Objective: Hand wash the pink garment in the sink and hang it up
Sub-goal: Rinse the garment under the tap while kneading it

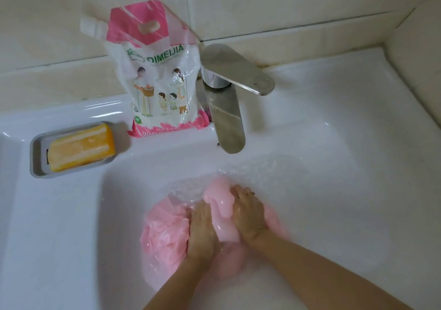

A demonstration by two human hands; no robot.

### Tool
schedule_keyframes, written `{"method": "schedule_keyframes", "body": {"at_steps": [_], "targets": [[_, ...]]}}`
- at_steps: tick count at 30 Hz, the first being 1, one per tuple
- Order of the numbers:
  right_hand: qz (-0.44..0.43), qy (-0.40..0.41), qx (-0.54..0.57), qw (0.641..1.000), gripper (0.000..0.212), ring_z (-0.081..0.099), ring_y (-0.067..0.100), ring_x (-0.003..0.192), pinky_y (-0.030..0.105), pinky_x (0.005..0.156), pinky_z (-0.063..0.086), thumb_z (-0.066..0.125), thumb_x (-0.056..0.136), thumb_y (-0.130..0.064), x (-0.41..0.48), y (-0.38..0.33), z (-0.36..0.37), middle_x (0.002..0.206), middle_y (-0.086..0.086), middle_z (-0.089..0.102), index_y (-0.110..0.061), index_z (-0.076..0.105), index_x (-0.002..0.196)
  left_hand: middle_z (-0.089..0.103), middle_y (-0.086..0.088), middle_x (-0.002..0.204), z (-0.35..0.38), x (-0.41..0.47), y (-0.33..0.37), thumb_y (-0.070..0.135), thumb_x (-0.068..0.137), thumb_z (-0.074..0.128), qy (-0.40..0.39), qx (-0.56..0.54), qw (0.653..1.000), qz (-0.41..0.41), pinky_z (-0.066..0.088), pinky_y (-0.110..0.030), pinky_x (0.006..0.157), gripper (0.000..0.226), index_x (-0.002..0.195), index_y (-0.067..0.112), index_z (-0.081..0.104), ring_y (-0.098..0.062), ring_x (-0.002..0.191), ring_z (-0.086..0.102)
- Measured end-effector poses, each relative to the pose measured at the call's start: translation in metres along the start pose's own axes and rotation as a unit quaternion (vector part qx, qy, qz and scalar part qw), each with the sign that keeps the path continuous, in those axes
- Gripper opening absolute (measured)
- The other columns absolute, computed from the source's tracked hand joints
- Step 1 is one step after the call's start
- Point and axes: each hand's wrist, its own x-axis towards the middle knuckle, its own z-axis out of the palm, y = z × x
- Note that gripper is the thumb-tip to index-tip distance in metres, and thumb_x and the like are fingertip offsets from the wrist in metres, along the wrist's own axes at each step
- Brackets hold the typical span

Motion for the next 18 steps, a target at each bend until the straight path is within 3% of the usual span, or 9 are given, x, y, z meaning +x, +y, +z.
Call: {"method": "schedule_keyframes", "body": {"at_steps": [2, 3, 5, 7, 9, 11, 14, 16, 18], "targets": [[0.036, -0.003, 0.006, 0.999, 0.025, 0.063, 0.023, 0.051, 0.022, 0.042, 0.045, 0.047, 0.067, -0.018, 0.006, 0.002, 0.003, 0.066, 0.007, 0.067, -0.008, 0.067, 0.078, 0.059, -0.01, 0.081, 0.002, -0.002, -0.012, 0.013, 0.087, 0.046, 0.012, 0.06, 0.998, 0.021, 0.045, -0.043, 0.091, 0.01, 0.091, 0.009, 0.054, -0.009, 0.079, 0.057], [0.061, -0.017, 0.013, 0.998, 0.02, 0.063, 0.022, 0.048, 0.022, 0.042, 0.045, 0.052, 0.066, -0.019, 0.01, 0.003, 0.002, 0.061, 0.005, 0.066, -0.011, 0.069, 0.071, 0.059, -0.01, 0.08, 0.002, 0.0, -0.009, 0.025, 0.083, 0.048, -0.011, 0.084, 0.995, 0.051, 0.048, -0.046, 0.08, 0.02, 0.09, 0.008, 0.056, -0.016, 0.074, 0.059], [0.071, -0.031, -0.008, 0.997, 0.009, 0.059, 0.018, 0.042, 0.02, 0.037, 0.042, 0.062, 0.057, -0.021, 0.021, 0.003, 0.0, 0.052, 0.001, 0.063, -0.015, 0.068, 0.059, 0.061, -0.005, 0.076, -0.003, 0.005, 0.002, 0.045, 0.061, 0.059, -0.124, 0.131, 0.981, 0.074, 0.047, -0.04, 0.067, 0.045, 0.09, 0.011, 0.061, -0.023, 0.066, 0.06], [0.122, -0.105, -0.034, 0.986, 0.009, 0.066, 0.022, 0.059, 0.024, 0.049, 0.048, 0.066, 0.067, -0.019, 0.029, 0.001, -0.005, 0.067, 0.005, 0.069, -0.014, 0.071, 0.073, 0.064, -0.001, 0.081, -0.01, 0.011, 0.01, 0.047, 0.059, 0.055, -0.165, 0.139, 0.972, 0.095, 0.049, -0.037, 0.072, 0.048, 0.093, 0.014, 0.063, -0.025, 0.073, 0.064], [0.225, -0.168, 0.089, 0.956, 0.021, 0.065, 0.027, 0.09, 0.031, 0.075, 0.049, 0.057, 0.086, -0.028, 0.038, 0.001, -0.018, 0.096, 0.007, 0.07, -0.015, 0.067, 0.099, 0.062, 0.0, 0.095, -0.023, 0.017, 0.016, 0.043, 0.066, 0.048, -0.166, 0.131, 0.974, 0.076, 0.044, -0.034, 0.079, 0.048, 0.105, 0.016, 0.058, -0.025, 0.087, 0.06], [0.312, -0.154, 0.306, 0.886, 0.027, 0.062, 0.025, 0.096, 0.036, 0.082, 0.05, 0.063, 0.085, -0.029, 0.043, 0.008, -0.043, 0.103, -0.003, 0.066, -0.02, 0.056, 0.11, 0.059, 0.0, 0.096, -0.041, 0.017, 0.016, 0.046, 0.068, 0.051, -0.124, 0.078, 0.986, 0.085, 0.034, -0.031, 0.073, 0.043, 0.1, 0.018, 0.056, -0.025, 0.088, 0.055], [0.213, -0.155, 0.458, 0.849, 0.048, 0.058, 0.01, 0.09, 0.026, 0.078, 0.049, 0.066, 0.077, -0.016, 0.037, 0.018, -0.104, 0.103, -0.02, 0.059, -0.032, 0.052, 0.119, 0.057, 0.007, 0.095, -0.075, 0.007, 0.022, 0.05, 0.066, 0.062, -0.058, 0.021, 0.982, 0.18, 0.035, -0.029, 0.073, 0.037, 0.092, 0.024, 0.054, -0.015, 0.088, 0.052], [0.074, -0.25, 0.318, 0.911, 0.051, 0.052, 0.012, 0.083, 0.027, 0.077, 0.041, 0.057, 0.071, -0.018, 0.024, 0.027, -0.132, 0.091, -0.014, 0.055, -0.038, 0.056, 0.118, 0.059, 0.006, 0.107, -0.092, -0.003, 0.021, 0.053, 0.072, 0.062, -0.107, 0.048, 0.96, 0.253, 0.042, -0.027, 0.083, 0.037, 0.097, 0.025, 0.057, -0.015, 0.098, 0.056], [-0.047, -0.326, 0.131, 0.935, 0.052, 0.049, 0.021, 0.099, 0.026, 0.091, 0.036, 0.057, 0.07, -0.027, 0.008, 0.04, -0.14, 0.108, -0.005, 0.05, -0.032, 0.06, 0.122, 0.06, 0.015, 0.107, -0.1, -0.011, 0.023, 0.07, 0.079, 0.052, -0.172, 0.109, 0.937, 0.285, 0.044, -0.025, 0.089, 0.042, 0.095, 0.031, 0.056, -0.013, 0.094, 0.061]]}}
